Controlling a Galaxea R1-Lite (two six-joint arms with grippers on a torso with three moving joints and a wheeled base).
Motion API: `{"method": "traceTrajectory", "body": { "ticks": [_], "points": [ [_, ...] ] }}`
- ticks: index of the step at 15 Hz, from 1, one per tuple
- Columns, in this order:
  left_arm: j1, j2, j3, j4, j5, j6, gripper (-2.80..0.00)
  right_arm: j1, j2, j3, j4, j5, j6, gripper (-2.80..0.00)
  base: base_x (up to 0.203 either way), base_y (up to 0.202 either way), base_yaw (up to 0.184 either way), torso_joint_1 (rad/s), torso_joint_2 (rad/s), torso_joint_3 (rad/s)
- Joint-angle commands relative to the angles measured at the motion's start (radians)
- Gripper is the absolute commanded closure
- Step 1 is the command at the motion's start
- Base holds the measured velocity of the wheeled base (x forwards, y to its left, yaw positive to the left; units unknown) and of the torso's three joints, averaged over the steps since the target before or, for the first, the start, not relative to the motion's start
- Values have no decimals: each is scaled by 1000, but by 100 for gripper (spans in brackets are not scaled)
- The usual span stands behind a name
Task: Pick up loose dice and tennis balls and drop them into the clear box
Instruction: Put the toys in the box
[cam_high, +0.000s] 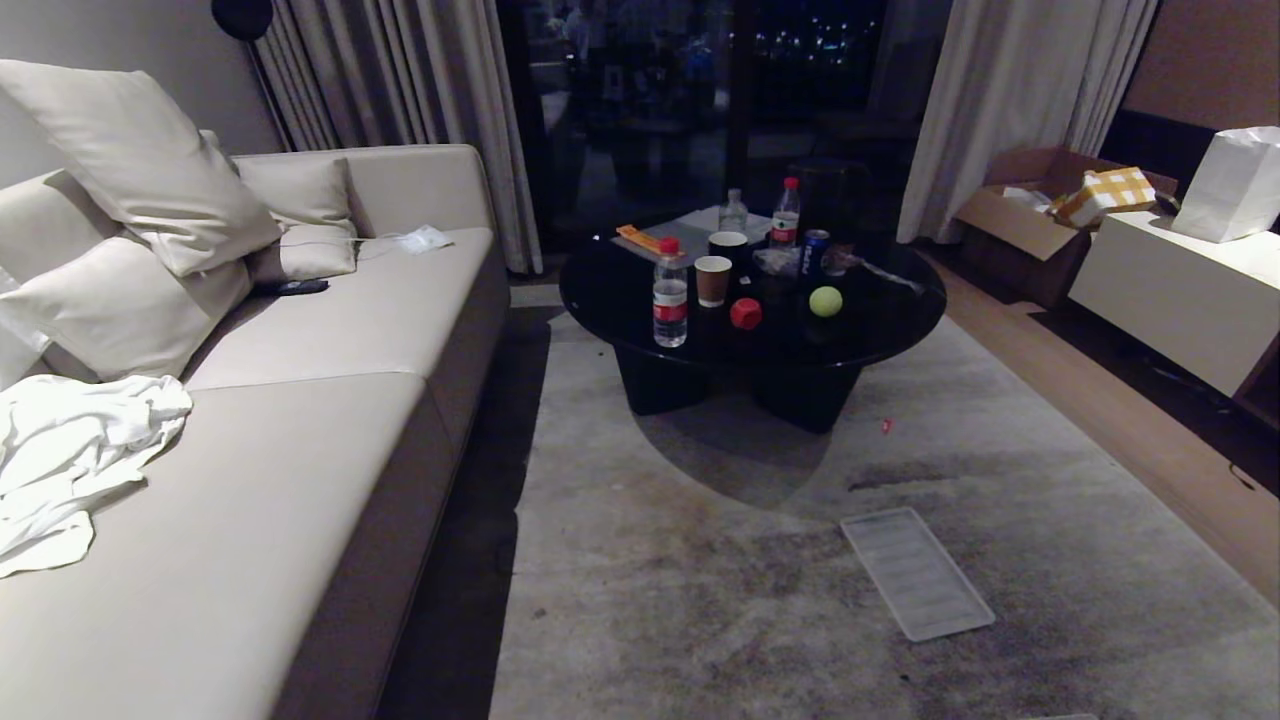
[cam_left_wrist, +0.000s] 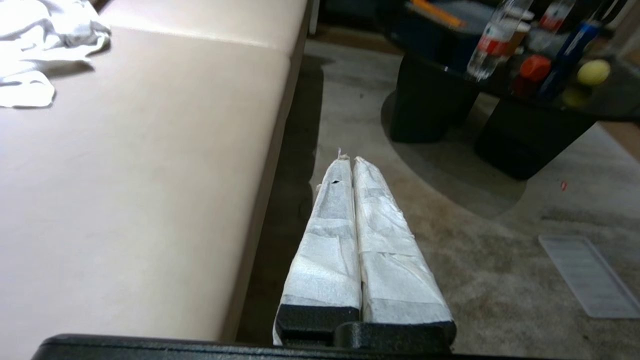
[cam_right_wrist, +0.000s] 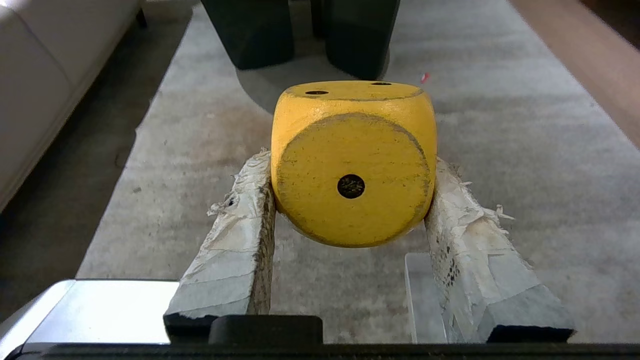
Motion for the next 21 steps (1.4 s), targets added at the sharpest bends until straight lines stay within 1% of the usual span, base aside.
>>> {"method": "traceTrajectory", "body": {
  "ticks": [1, 4, 11, 21],
  "points": [
    [0, 1, 0, 0, 1, 0, 0, 0, 1, 0, 1, 0, 0, 0, 0, 0, 0, 2, 2, 207],
    [0, 0, 0, 0, 1, 0, 0, 0, 1, 0, 1, 0, 1, 0, 0, 0, 0, 4, 1, 171],
    [0, 1, 0, 0, 0, 2, 0, 0, 1, 0, 1, 0, 1, 0, -1, 0, -12, 1, -2, 20],
    [0, 1, 0, 0, 1, 2, 0, 0, 1, 0, 1, 0, 1, 0, 1, 10, -163, 2, 3, 3]
  ]
}}
